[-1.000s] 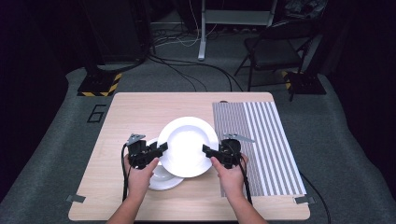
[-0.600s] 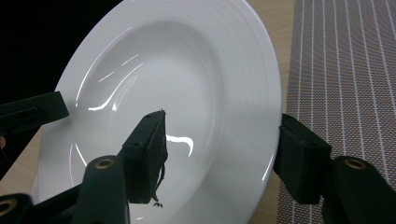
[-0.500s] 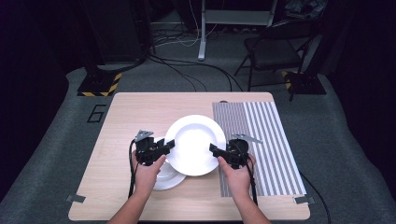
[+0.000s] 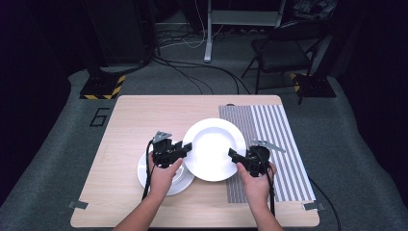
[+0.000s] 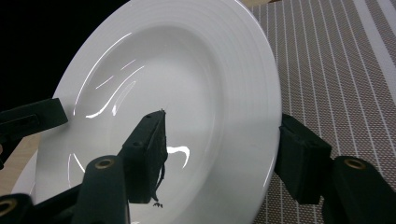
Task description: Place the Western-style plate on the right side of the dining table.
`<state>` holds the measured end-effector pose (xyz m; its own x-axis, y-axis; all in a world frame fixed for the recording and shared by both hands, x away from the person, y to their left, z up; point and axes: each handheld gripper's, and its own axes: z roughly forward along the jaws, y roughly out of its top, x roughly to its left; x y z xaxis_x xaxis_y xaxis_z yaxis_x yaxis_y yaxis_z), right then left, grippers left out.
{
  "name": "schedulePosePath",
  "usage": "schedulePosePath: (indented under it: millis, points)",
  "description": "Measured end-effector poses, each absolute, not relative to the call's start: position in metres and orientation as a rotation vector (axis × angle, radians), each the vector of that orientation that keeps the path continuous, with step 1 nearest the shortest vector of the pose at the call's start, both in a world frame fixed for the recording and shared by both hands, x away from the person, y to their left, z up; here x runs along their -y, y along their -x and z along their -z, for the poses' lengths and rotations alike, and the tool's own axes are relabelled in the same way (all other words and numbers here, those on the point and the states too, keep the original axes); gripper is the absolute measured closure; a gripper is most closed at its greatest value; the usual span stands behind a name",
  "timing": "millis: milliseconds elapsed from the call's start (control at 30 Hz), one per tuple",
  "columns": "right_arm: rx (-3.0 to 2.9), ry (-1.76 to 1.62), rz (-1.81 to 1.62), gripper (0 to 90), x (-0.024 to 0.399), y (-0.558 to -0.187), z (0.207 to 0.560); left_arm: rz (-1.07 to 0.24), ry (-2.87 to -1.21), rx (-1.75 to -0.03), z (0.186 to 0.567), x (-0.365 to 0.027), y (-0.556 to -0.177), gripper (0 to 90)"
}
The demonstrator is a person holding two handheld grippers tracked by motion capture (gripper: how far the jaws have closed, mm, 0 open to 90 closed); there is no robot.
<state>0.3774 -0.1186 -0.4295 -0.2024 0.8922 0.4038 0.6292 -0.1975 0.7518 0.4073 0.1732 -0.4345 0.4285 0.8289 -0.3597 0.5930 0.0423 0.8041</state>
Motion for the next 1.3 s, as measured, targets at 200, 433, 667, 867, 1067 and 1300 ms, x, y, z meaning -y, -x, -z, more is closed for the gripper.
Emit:
schedulePosePath:
  millis: [200,433,667,867,1067,1300]
  points:
    - [-1.746,-1.801,-1.346,39.1,0.132,-0.370,0.429,-0.267,-1.658,-1.243,0.436,-0.161,-0.410,59.5]
    - [-1.700,-1.826,-1.330,39.1,0.147,-0.362,0.431,-0.237,-1.686,-1.212,0.438,-0.144,-0.414,59.5]
    - [-1.658,-1.849,-1.319,39.1,0.161,-0.354,0.431,-0.219,-1.713,-1.189,0.440,-0.126,-0.417,59.7]
    - [-1.623,-1.868,-1.307,39.1,0.173,-0.348,0.432,-0.203,-1.730,-1.167,0.441,-0.112,-0.419,59.8]
    - [-1.597,-1.880,-1.302,39.3,0.185,-0.340,0.433,-0.181,-1.734,-1.137,0.442,-0.100,-0.420,60.2]
    - [-1.570,-1.897,-1.289,39.3,0.197,-0.334,0.434,-0.165,-1.737,-1.121,0.442,-0.085,-0.421,60.4]
